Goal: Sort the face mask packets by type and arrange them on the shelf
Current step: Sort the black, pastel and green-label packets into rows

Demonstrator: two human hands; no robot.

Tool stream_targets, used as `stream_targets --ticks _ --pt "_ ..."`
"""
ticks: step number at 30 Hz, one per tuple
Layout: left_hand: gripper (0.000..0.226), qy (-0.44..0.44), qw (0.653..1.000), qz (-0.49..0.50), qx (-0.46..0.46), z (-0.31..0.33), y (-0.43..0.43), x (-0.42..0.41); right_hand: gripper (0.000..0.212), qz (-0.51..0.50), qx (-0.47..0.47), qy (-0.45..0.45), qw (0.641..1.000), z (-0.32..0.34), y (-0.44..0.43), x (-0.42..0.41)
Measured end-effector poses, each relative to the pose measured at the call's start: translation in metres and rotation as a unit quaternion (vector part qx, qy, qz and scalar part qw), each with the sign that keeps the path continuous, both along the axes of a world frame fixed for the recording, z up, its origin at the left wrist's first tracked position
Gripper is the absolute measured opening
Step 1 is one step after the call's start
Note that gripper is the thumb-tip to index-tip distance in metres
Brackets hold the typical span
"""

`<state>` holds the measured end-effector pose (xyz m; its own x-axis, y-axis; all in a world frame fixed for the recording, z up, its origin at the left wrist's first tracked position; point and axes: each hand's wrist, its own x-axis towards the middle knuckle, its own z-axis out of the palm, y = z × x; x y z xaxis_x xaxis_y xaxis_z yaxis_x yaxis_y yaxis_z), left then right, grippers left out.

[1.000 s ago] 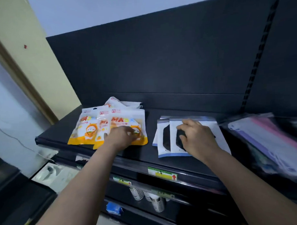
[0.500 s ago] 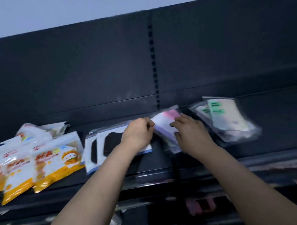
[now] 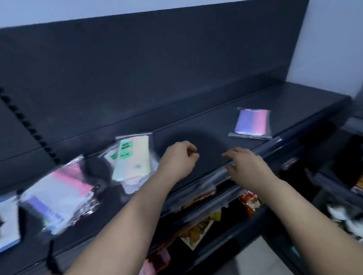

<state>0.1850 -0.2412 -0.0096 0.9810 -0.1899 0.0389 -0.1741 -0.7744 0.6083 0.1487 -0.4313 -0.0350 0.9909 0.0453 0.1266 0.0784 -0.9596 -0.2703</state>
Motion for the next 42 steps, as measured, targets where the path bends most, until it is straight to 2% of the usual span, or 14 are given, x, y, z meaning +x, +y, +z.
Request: stream_targets --ticks 9,17,25,27,30,32,35,37,40,42 --pt "0.032 0.022 0.998 -0.030 0.040 -0.006 -0.118 0.057 0.044 -0.115 0.000 -0.012 0.993 -0.004 -0.110 0.020" --pt "0.045 0.054 0.991 -0.031 0.118 -0.020 -0.171 0.139 0.039 -0.116 -0.006 0.025 0.993 -0.006 -0.147 0.088" --pt "0.048 0.104 0.992 -0.006 0.076 -0.030 -0.203 0.204 0.043 -0.095 -0.021 0.121 0.988 -0.020 -0.165 0.152" --pt "0.047 0.129 0.991 0.024 0.024 -0.035 -0.205 0.212 0.039 -0.080 0.010 0.099 0.992 -0.023 -0.167 0.155" --pt "0.036 0.189 0.974 0.048 -0.116 -0.038 -0.205 0.217 0.041 -0.028 0.068 0.065 0.995 -0.025 -0.172 0.159" --pt "0.016 0.182 0.967 0.057 -0.168 -0.036 -0.201 0.215 0.042 0.006 0.098 0.057 0.994 -0.024 -0.173 0.163" --pt "0.016 0.140 0.961 0.090 -0.219 -0.027 -0.186 0.214 0.040 0.049 0.118 0.027 0.992 -0.016 -0.178 0.172" --pt "0.018 0.126 0.963 0.090 -0.220 -0.015 -0.171 0.208 0.041 0.075 0.122 -0.014 0.990 -0.010 -0.179 0.180" --pt "0.019 0.122 0.976 0.051 -0.173 0.004 -0.145 0.187 0.044 0.120 0.147 -0.107 0.976 0.005 -0.169 0.188" --pt "0.021 0.129 0.983 0.008 -0.129 0.019 -0.131 0.170 0.053 0.165 0.095 -0.182 0.965 0.018 -0.156 0.192"
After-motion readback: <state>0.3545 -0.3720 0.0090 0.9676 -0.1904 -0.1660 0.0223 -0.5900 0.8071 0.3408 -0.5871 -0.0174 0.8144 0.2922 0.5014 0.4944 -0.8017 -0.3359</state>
